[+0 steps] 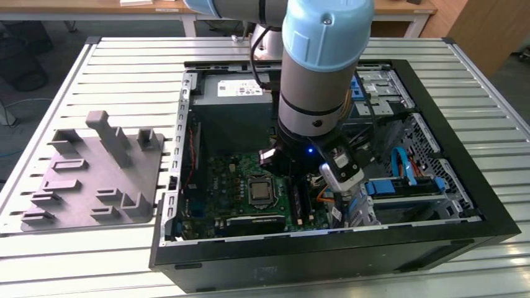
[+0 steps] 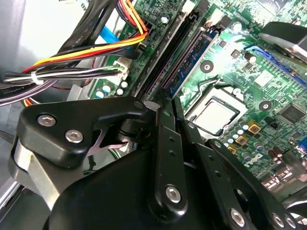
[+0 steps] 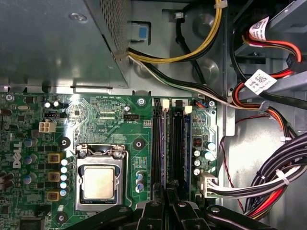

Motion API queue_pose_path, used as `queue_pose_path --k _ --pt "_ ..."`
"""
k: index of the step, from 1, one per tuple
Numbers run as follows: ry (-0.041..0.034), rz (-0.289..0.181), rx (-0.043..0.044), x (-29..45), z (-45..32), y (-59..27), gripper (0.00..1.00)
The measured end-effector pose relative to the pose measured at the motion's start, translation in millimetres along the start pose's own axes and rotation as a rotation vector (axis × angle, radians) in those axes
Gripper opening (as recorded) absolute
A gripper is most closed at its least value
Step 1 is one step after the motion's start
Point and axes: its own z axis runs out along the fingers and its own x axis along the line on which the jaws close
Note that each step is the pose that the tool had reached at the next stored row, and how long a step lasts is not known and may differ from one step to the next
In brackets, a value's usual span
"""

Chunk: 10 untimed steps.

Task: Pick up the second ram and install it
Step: 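Insert the second ram into the second slot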

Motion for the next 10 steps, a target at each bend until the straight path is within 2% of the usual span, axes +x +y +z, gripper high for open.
queue_pose_path --k 10 --pt "-0.0004 0.010 0.0009 0.1 3.2 -0.2 0.14"
